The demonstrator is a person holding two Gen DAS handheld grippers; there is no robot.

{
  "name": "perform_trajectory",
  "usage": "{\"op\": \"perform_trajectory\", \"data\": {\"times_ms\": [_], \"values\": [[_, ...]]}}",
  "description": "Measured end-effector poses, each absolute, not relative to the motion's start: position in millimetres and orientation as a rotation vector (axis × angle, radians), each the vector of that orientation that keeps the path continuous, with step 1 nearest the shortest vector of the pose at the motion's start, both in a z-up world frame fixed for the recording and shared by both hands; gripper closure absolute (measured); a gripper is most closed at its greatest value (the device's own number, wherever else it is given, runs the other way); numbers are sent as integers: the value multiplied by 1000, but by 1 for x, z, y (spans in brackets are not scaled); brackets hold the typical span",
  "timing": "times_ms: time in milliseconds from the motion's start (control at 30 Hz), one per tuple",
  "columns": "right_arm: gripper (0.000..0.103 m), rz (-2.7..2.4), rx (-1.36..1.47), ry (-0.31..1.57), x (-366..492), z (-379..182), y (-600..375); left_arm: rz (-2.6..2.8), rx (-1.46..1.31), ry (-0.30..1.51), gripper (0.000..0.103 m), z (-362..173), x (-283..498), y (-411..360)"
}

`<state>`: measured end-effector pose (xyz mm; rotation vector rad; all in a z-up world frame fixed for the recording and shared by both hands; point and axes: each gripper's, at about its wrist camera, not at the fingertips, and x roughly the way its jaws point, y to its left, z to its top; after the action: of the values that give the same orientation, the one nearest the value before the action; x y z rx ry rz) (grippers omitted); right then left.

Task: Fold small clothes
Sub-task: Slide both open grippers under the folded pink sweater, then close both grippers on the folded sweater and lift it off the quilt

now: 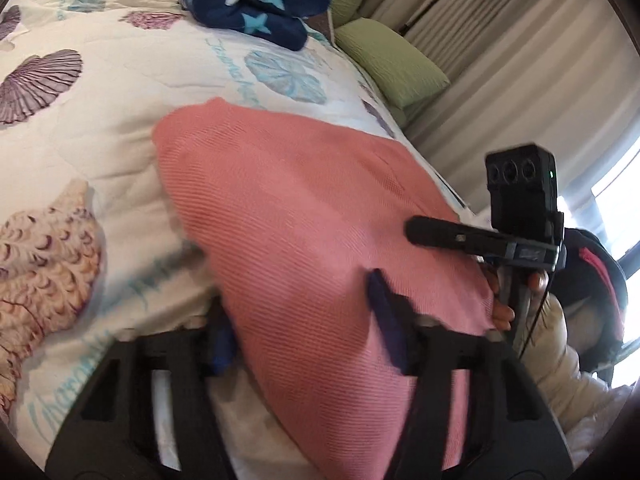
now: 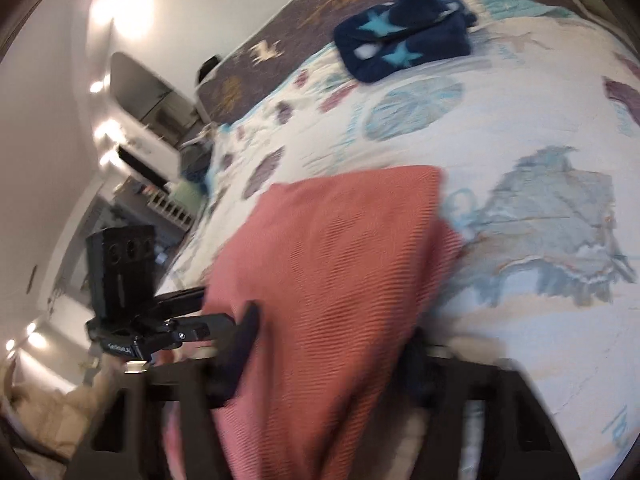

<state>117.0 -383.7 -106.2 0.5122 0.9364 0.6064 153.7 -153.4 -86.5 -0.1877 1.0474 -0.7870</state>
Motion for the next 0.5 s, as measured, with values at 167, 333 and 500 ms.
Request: {"op": "perform_trajectory", "data": {"times_ms": [167, 333, 500], "values": [[76, 559, 558, 881, 97, -95, -388, -761, -109, 946, 70, -61, 131, -154], [76, 531, 477, 795, 75, -54, -378, -750, -15, 813, 71, -23, 100, -155], [76, 516, 417, 697, 41, -10, -371, -766, -22, 742, 71, 8, 81, -150]]}}
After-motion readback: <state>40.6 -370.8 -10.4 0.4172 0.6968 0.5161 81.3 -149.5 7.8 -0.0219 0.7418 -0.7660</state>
